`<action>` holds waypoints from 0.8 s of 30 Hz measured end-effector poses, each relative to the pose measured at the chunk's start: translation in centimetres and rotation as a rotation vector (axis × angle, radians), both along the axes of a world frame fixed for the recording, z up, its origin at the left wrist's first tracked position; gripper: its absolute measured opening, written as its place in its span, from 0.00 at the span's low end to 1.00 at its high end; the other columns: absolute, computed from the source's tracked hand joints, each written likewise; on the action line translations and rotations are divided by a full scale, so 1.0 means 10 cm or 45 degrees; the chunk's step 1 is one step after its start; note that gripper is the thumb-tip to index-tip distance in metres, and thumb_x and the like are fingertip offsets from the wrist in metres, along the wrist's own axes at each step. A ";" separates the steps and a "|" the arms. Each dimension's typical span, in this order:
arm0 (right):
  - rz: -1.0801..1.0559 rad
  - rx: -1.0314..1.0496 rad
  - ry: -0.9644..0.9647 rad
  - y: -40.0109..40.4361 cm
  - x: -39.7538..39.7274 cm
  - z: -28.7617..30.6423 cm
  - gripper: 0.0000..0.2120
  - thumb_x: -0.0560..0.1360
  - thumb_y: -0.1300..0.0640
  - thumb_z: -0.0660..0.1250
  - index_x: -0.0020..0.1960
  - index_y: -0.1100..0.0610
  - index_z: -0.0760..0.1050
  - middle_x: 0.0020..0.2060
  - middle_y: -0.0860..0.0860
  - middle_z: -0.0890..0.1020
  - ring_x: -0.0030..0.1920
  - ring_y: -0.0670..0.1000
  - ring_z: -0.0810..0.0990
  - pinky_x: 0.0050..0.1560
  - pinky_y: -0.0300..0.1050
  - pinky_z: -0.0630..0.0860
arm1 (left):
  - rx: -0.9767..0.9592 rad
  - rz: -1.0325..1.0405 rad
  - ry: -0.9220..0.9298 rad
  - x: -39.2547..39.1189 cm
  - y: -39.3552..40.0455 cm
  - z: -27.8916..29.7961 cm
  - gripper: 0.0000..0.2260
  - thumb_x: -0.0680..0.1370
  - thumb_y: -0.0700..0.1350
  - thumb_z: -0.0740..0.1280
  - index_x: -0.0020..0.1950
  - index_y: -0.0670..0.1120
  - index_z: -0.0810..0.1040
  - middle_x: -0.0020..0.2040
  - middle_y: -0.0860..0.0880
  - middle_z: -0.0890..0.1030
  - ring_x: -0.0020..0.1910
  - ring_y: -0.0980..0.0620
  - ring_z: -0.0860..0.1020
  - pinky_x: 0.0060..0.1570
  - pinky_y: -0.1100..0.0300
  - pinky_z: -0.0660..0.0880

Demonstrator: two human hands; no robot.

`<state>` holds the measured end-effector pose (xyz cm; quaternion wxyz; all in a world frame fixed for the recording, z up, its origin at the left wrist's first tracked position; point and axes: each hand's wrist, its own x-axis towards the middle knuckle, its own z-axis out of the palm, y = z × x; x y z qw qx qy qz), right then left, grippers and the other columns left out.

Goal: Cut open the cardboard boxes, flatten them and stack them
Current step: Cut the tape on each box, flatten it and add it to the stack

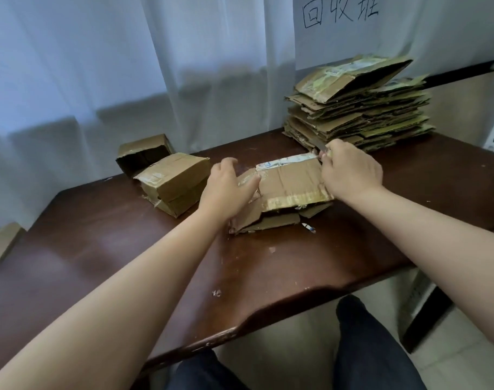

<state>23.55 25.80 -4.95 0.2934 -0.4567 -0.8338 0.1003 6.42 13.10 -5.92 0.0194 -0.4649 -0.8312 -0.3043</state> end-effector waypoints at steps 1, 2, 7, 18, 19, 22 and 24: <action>-0.021 -0.055 -0.039 0.01 0.01 -0.01 0.18 0.79 0.47 0.57 0.63 0.56 0.70 0.59 0.55 0.76 0.57 0.60 0.76 0.46 0.48 0.65 | -0.080 0.020 0.012 -0.01 -0.04 -0.03 0.30 0.77 0.60 0.63 0.73 0.44 0.63 0.69 0.43 0.68 0.66 0.46 0.71 0.63 0.54 0.70; -0.040 -0.121 -0.087 0.02 0.01 -0.02 0.22 0.78 0.43 0.58 0.65 0.56 0.68 0.61 0.55 0.75 0.58 0.60 0.76 0.47 0.48 0.66 | -0.144 0.029 0.015 -0.02 -0.08 -0.07 0.31 0.77 0.61 0.63 0.73 0.43 0.63 0.69 0.42 0.68 0.66 0.45 0.70 0.63 0.53 0.70; -0.039 -0.416 -0.254 -0.01 0.05 -0.24 0.32 0.75 0.34 0.60 0.65 0.59 0.68 0.60 0.56 0.78 0.60 0.59 0.76 0.48 0.49 0.68 | -0.416 0.071 -0.090 0.01 -0.16 -0.28 0.41 0.75 0.68 0.59 0.77 0.43 0.54 0.71 0.39 0.69 0.70 0.37 0.67 0.66 0.43 0.67; 0.086 -0.248 0.208 -0.07 0.01 -0.02 0.21 0.77 0.45 0.64 0.63 0.57 0.67 0.56 0.53 0.79 0.57 0.58 0.77 0.46 0.46 0.68 | 0.204 -0.048 -0.126 0.10 -0.16 -0.01 0.32 0.72 0.51 0.74 0.71 0.46 0.63 0.64 0.42 0.67 0.63 0.49 0.66 0.56 0.71 0.57; 0.085 -0.235 0.226 -0.06 0.00 0.02 0.21 0.77 0.45 0.65 0.63 0.57 0.67 0.57 0.53 0.79 0.57 0.58 0.77 0.46 0.47 0.68 | 0.205 -0.050 -0.122 0.09 -0.13 0.04 0.33 0.72 0.51 0.74 0.72 0.46 0.63 0.65 0.42 0.67 0.64 0.48 0.66 0.57 0.70 0.57; 0.080 -0.190 0.272 0.01 0.00 0.13 0.22 0.77 0.44 0.64 0.64 0.56 0.67 0.58 0.53 0.79 0.58 0.57 0.77 0.48 0.48 0.68 | 0.201 -0.058 -0.073 0.06 -0.04 0.22 0.34 0.71 0.52 0.74 0.72 0.47 0.63 0.66 0.41 0.67 0.65 0.48 0.66 0.60 0.67 0.57; 0.084 -0.127 0.303 0.09 0.00 0.26 0.23 0.77 0.43 0.64 0.65 0.56 0.67 0.58 0.52 0.79 0.58 0.57 0.77 0.48 0.48 0.68 | 0.230 -0.073 -0.045 0.04 0.04 0.37 0.34 0.71 0.52 0.74 0.72 0.47 0.63 0.67 0.42 0.67 0.66 0.47 0.66 0.62 0.65 0.58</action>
